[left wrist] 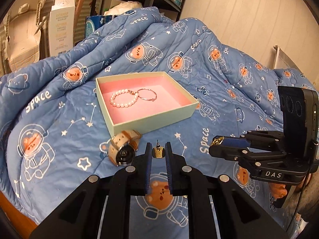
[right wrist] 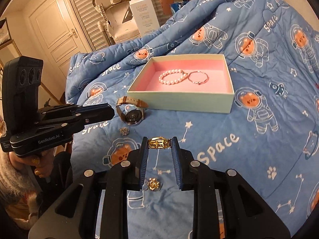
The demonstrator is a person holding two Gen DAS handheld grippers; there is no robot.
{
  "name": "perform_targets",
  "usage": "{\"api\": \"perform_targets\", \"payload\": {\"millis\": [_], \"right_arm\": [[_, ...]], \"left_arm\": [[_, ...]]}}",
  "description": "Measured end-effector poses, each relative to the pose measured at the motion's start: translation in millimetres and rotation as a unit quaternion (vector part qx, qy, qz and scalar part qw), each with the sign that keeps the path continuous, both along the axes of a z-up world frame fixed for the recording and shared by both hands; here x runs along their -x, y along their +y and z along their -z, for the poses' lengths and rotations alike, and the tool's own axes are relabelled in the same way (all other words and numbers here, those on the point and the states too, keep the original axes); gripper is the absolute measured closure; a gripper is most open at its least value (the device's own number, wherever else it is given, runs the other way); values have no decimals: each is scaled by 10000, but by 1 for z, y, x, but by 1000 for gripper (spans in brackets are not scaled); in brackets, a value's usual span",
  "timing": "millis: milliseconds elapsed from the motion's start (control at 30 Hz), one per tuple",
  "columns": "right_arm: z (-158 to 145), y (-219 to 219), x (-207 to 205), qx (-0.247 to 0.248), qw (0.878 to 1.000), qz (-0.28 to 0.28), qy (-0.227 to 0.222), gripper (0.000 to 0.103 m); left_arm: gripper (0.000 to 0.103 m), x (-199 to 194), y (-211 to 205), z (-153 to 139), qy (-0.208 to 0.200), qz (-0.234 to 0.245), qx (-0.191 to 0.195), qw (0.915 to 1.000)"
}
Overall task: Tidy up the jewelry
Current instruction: 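Carry the gold pendant and ring into the box and open both tools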
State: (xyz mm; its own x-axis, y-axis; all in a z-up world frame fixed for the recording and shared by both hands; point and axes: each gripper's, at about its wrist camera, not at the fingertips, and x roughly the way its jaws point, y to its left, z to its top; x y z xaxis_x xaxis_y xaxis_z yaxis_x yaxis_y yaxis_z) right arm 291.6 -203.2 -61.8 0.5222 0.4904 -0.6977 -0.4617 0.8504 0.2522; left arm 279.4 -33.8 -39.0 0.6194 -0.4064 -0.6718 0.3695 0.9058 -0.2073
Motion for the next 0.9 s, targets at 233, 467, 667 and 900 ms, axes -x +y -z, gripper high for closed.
{"api": "perform_targets", "payload": {"millis": [233,467,667,900], "right_arm": [[-16,11,-50,426,9987,-132,-238,79],[-15,21,-113,684,9975,-145,-36,79],[10,35,-157,879,9937,-390,584,79],[33,48,-183,1081,9877,-538,990,79]], "left_arm": [[90,-50,0,-9,-43,-72,-329,9994],[90,-105,-5,3,401,-94,-566,9976],[90,-131,-12,25,774,38,-937,9926],[90,-147,-10,36,968,217,-1172,9881]]}}
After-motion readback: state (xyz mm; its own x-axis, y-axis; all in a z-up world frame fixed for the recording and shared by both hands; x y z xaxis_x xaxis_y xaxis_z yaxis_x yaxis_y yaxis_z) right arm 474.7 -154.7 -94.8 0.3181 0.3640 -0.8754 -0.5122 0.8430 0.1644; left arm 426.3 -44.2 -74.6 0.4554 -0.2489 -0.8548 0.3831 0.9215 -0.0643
